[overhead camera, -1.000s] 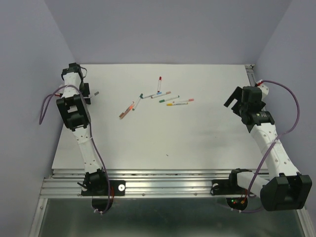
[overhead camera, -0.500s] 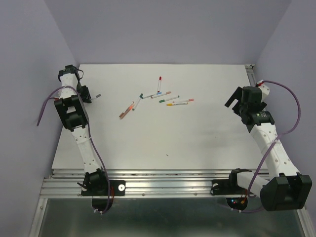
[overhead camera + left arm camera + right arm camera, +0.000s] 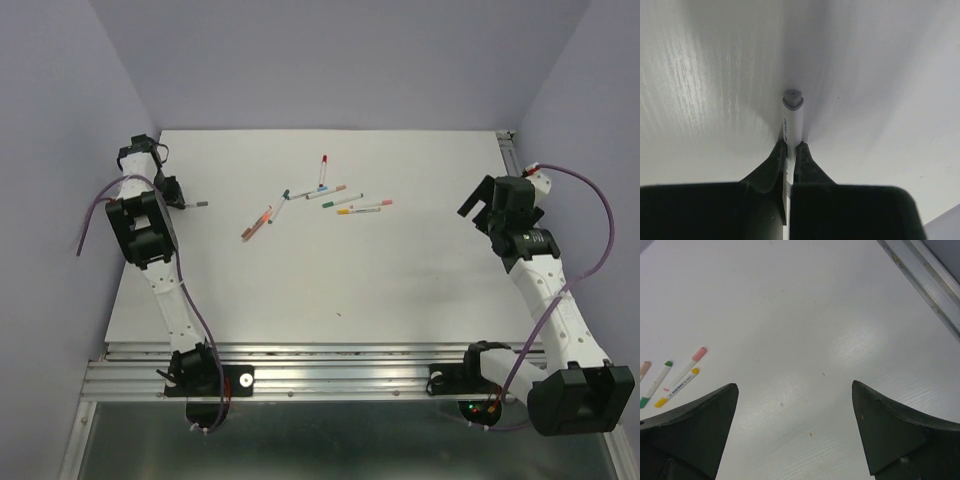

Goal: Open the pen caps

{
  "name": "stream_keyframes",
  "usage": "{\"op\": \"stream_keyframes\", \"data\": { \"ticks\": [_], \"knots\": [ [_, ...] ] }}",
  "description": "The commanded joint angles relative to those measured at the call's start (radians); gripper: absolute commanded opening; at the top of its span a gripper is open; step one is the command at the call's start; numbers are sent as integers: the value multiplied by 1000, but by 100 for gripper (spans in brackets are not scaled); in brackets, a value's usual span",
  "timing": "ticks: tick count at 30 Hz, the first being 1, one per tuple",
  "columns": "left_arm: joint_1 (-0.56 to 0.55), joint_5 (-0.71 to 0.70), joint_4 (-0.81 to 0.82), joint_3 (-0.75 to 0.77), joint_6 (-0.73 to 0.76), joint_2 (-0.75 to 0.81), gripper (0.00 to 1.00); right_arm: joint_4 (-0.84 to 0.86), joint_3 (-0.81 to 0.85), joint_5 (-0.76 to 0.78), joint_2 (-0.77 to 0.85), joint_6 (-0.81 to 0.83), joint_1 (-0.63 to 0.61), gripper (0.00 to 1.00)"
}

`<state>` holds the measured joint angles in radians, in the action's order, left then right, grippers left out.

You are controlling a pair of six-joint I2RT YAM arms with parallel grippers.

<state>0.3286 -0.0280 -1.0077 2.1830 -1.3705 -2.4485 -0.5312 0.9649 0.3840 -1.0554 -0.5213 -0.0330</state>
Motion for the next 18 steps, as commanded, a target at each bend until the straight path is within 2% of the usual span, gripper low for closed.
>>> {"op": "stream_keyframes", "data": {
  "ticks": [1, 4, 7, 9, 10, 14, 15, 17, 18],
  "knots": [
    [32, -131, 49, -158, 155, 112, 0, 34, 0, -25, 43, -17, 2, 100],
    [6, -182, 209, -319, 221, 291, 0, 85, -14, -166, 58, 10, 2, 100],
    [-36, -199, 412, -518, 359, 577, 0, 131, -28, -331, 81, 35, 2, 100],
    [-69, -188, 547, -666, 398, 696, 0, 178, -49, -474, 112, 72, 2, 100],
    [-83, -185, 585, -713, 415, 805, 0, 194, -57, -523, 121, 73, 2, 100],
    [-149, -132, 765, -914, 491, 1018, 0, 281, -107, -747, 155, 84, 2, 100],
    [-175, -92, 831, -948, 511, 1051, 0, 313, -120, -852, 155, 81, 2, 100],
    [-276, -34, 923, -1040, 536, 1126, 0, 390, -135, -1006, 149, 75, -22, 100],
    [-319, -30, 929, -1068, 551, 1140, 0, 405, -138, -1040, 146, 90, -92, 100]
  ]
}}
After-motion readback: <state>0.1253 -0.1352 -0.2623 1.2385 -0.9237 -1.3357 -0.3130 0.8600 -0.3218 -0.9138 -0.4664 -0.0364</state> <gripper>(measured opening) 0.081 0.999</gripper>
